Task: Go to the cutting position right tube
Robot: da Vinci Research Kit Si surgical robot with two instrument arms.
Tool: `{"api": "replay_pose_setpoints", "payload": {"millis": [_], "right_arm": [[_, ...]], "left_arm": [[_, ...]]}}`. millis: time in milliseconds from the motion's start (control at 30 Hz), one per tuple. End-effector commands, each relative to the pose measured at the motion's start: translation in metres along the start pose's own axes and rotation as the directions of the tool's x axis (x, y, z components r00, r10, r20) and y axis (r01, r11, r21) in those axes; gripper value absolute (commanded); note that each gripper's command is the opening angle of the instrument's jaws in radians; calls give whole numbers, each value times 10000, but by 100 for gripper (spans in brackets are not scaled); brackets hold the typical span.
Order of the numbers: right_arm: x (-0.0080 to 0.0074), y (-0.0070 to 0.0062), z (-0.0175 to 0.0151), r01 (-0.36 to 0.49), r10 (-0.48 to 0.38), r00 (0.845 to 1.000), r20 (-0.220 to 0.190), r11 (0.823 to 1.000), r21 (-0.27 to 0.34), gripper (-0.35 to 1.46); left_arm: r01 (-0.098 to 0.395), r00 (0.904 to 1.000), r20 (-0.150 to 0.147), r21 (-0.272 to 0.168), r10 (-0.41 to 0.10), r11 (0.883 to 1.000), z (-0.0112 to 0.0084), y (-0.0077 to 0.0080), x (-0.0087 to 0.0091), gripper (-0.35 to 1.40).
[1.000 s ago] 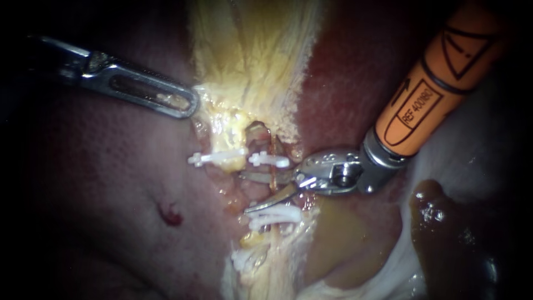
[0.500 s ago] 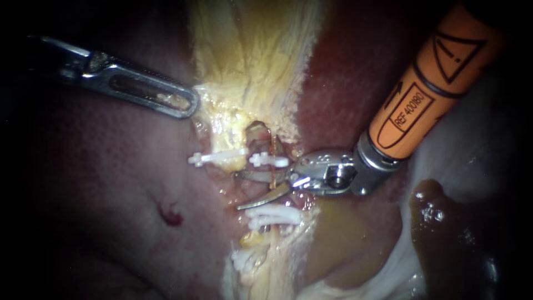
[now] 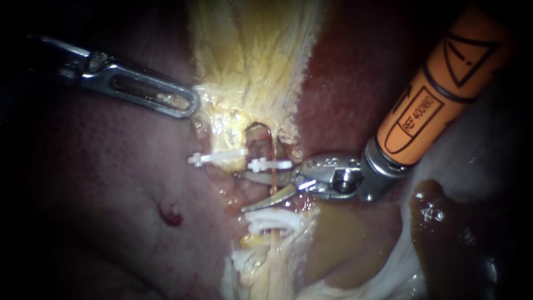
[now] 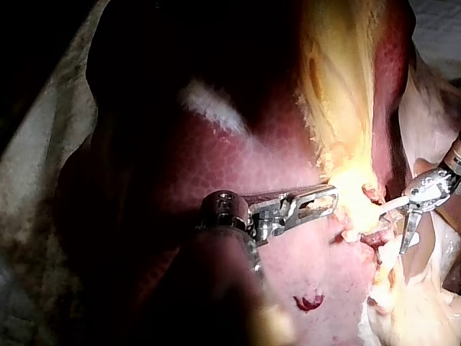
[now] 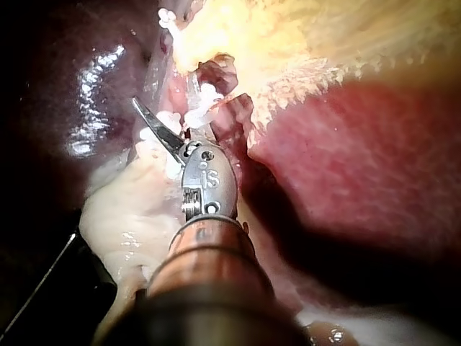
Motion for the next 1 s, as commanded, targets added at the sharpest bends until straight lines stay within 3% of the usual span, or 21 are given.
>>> {"api": "replay_pose_setpoints", "payload": {"millis": [33,167,500,1000], "right_arm": [[2,-4,1,4,-5,10000,6,9997,231,130],[6,-11,2,59,-46,9999,-159,9964,847,125],[24,-14,-4,44,31,9974,-721,9946,1035,125],[25,-18,-2,-176,270,9962,-826,9935,1129,126]], "left_arm": [[-3,10000,1,6,3,10000,0,0,0,-35],[-3,10000,1,7,3,10000,0,0,0,-35],[-3,10000,1,6,3,10000,0,0,0,-35],[-5,10000,2,5,5,10000,0,1,0,-35]]}}
